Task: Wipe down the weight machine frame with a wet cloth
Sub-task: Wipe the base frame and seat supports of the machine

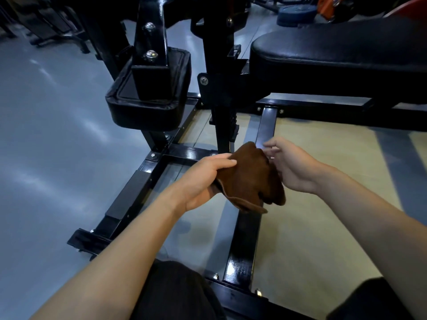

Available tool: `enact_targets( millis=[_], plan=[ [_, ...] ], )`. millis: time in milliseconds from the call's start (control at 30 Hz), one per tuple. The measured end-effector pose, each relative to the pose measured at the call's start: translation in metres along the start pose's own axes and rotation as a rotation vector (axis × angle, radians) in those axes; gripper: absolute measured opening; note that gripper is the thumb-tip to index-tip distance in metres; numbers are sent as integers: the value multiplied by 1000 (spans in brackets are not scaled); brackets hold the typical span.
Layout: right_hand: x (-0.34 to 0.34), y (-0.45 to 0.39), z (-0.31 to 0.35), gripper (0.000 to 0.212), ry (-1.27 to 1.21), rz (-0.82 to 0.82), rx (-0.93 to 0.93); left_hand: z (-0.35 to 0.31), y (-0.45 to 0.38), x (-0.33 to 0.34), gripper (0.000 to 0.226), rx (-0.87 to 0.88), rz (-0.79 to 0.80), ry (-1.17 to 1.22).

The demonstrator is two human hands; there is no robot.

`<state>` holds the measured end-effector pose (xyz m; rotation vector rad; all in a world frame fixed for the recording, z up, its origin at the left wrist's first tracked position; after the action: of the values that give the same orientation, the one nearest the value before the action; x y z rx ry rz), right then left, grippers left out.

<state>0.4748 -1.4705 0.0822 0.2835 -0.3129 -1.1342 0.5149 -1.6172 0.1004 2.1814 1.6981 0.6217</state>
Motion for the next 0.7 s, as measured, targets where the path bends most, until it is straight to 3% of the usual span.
enact_targets(
  millis=[67,133,233,400,467,567,633,700],
  plan=[
    [7,2,-1,38,-49,91,34,-3,3,3,32,9,27,11],
    [-1,0,8,30,3,24,-36,-3,5,0,30,17,7,-46],
    [-23,-1,24,12,-21,-103,-151,-2,1,-16,17,65,-113,-295],
    [-36,4,35,14,150,-202,-246,-6,-1,-39,14,114,-353,-519],
    [-37,6,42,8,242,-269,-332,-8,0,-46,17,125,-433,-494],
    [-32,18,62,8,576,-400,-512,-9,2,-50,23,110,-514,-445],
    [-18,23,69,11,651,-435,-589,-4,1,-44,25,63,-494,-345],
    [0,25,69,12,590,-399,-630,2,-4,-30,34,13,-380,-99]
  ],
)
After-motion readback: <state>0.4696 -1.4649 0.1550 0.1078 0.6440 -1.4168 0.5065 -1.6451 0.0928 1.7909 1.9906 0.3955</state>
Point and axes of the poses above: each hand's wrist, its own y-axis away from the middle knuckle, its own x-axis out of the palm, z = x × y, the point moved 10 cm from there along -y, towards the middle knuckle, and after that the axes turned 7 degrees about -x, right-handed, at the moved point
